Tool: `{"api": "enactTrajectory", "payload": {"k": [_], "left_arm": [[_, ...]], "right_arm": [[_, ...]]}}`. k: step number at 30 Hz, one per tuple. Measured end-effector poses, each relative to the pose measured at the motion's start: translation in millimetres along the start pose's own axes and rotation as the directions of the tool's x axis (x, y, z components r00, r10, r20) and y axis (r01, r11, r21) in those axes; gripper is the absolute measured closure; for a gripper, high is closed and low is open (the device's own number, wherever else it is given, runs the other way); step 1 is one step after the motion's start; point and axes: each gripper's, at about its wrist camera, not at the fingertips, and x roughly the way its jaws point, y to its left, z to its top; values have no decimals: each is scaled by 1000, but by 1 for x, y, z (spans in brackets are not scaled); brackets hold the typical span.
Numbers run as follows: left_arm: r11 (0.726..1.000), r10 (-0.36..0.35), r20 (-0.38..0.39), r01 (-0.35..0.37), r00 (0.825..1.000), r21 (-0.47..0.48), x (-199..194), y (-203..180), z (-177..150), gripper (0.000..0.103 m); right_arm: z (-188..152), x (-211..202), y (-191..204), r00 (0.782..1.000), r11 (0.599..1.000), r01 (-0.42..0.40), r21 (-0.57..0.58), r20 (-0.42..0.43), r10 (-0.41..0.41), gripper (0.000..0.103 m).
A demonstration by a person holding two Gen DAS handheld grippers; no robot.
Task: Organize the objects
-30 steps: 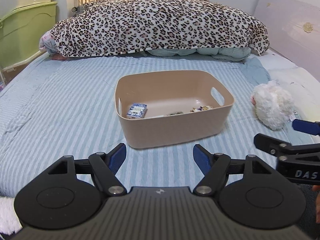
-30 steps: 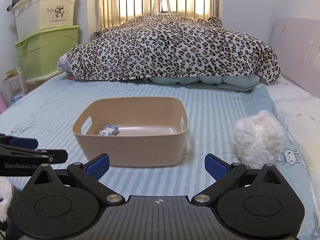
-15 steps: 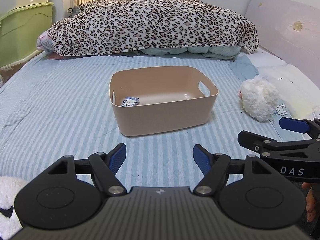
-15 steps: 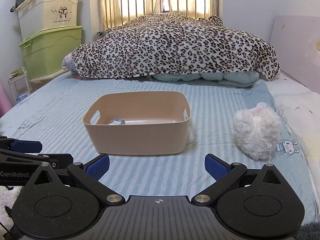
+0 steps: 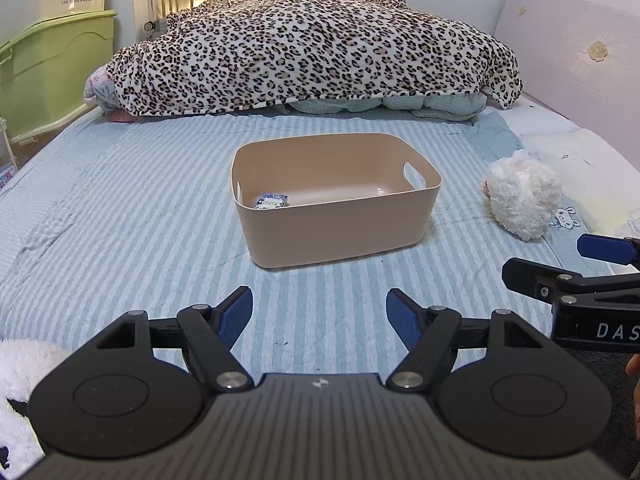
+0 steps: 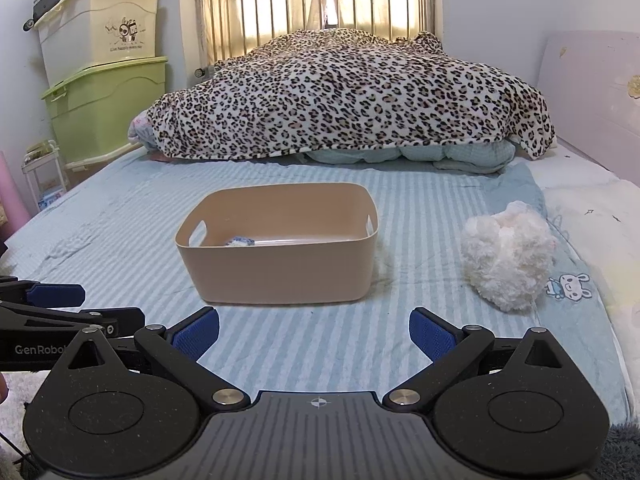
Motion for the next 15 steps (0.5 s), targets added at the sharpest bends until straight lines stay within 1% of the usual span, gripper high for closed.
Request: {"api": "enactTrajectory", "payload": {"k": [5,10,15], "left_arm": [[1000,8,5,-8,1000,2,-4,1,-1,28],[1000,-12,-3,12,1000,-3,-6,1,-2,28],[1000,-15,1,15,1000,-4,-7,2,0,28]], "right_arm": [[-1,-2,0,1000,1000,-9,1,-3,9,0],[-2,-3,-1,1000,1000,2,-4,-3,-2,0],[-1,-4,-3,1000,1000,2,-1,1,-2,0]]}}
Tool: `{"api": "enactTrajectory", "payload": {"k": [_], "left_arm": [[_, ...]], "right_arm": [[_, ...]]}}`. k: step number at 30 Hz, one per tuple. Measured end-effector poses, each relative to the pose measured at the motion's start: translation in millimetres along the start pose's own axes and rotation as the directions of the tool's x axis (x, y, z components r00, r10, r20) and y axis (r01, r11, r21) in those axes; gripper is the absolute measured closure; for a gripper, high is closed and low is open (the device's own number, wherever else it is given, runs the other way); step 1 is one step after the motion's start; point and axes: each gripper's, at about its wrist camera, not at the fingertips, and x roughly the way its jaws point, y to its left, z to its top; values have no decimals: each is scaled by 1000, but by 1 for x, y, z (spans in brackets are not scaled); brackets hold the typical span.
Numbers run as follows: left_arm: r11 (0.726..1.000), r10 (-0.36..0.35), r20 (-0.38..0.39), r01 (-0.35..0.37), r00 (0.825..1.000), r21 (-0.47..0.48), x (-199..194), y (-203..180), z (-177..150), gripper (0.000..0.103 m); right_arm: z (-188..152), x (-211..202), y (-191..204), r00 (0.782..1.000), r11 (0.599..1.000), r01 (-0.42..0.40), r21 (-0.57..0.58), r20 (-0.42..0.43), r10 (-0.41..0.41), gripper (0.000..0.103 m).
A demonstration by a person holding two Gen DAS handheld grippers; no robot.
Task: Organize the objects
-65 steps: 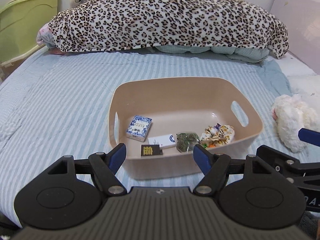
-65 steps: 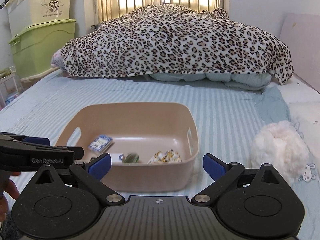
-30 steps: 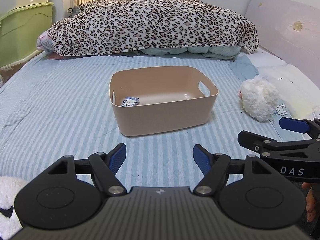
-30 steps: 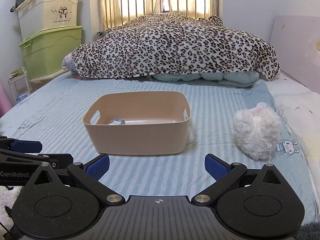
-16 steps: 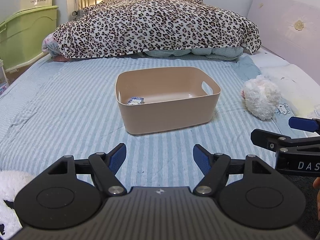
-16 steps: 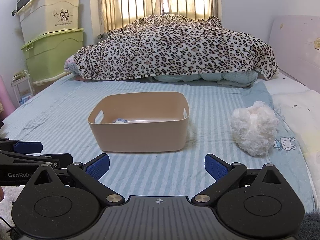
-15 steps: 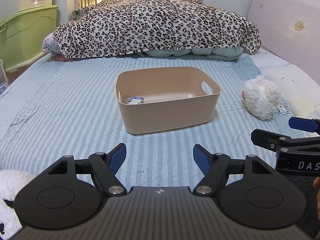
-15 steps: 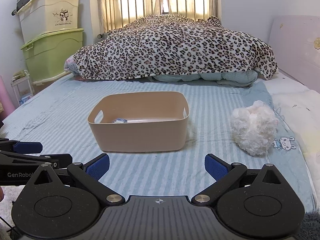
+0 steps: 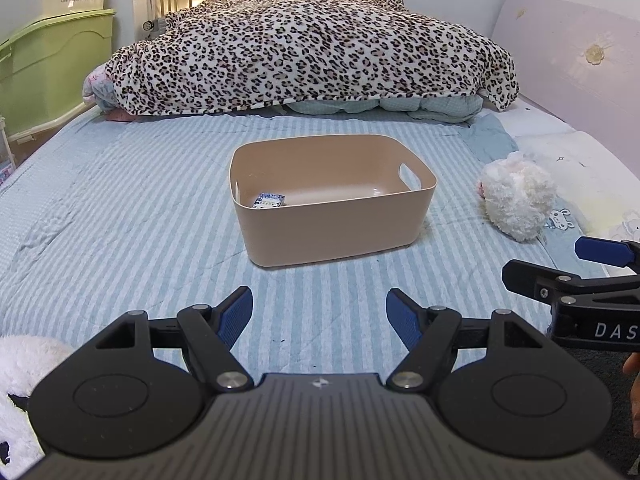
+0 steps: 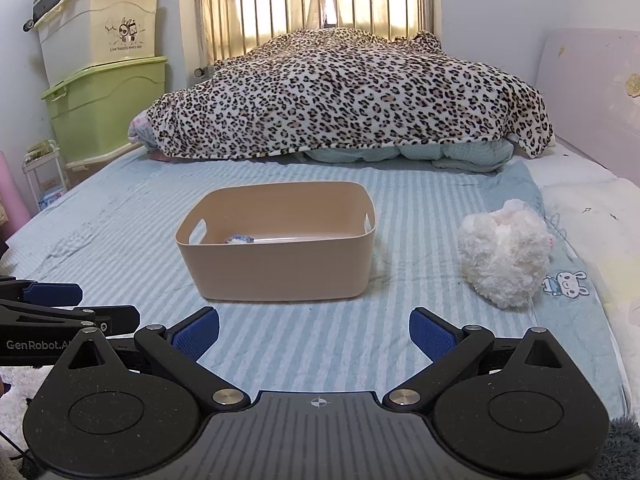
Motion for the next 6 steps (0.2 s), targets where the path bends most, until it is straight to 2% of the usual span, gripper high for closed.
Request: {"api": "enactTrajectory", "payload": {"k": [6], "left_arm": [[1000,-1,2,1,1000,-2,0,0,2,27]], "right_arm": [[1,1,1,1000,1000,-6,1,-3,6,0]]}}
